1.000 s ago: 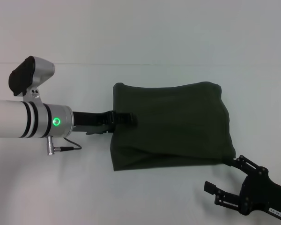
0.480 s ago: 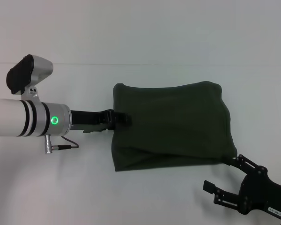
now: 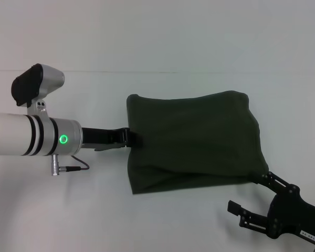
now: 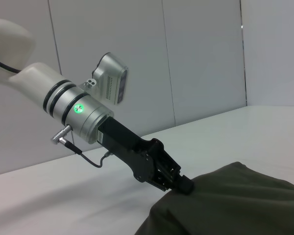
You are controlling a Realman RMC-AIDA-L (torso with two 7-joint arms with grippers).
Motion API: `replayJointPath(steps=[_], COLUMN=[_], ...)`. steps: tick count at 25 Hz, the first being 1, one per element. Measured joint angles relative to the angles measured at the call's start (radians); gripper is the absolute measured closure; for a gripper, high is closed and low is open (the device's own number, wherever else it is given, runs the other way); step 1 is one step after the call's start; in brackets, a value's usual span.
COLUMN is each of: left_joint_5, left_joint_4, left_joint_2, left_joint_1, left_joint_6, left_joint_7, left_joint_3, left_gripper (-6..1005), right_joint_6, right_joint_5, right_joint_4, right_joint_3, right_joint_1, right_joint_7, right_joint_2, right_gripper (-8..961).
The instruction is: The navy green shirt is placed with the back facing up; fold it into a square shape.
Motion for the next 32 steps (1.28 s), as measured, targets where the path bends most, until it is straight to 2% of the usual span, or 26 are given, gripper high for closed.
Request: replayJointPath(steps=[3, 7, 14, 23, 32], left_joint_5=[-0.004, -0.003, 0.004, 0.010, 0.033], left_joint_4=[0.001, 0.002, 0.006, 0.022, 0.083], left_joint_2=[-0.001, 0.000, 0.014, 0.062, 0.076], left_joint_1=[-0.001, -0.004, 0.000, 0.016, 0.055], left_joint_6=[0.000, 0.000, 0.016, 0.063, 0.077], left_joint_7=[0.004, 0.004, 0.005, 0.004, 0.001], left_joint_3=[0.008, 0.011, 0.015, 0.006, 0.002], left_gripper=[641, 876, 916, 915, 916], right_joint_6=[0.000, 0.000, -0.001, 0.000, 0.000], right_joint_5=[0.000, 0.000, 0.004, 0.008, 0.010], right_joint_4=[0.000, 0.000, 0.000, 0.000, 0.000], right_joint_3=[0.001, 0.001, 0.003, 0.007, 0.023], right_joint_1=[0.000, 0.001, 0.001, 0.001, 0.001], right_joint_7=[0.000, 0.001, 0.003, 0.003, 0.003], right_joint_2=[0.000, 0.000, 0.000, 0.000, -0.002], right_gripper=[8, 8, 8, 8, 8])
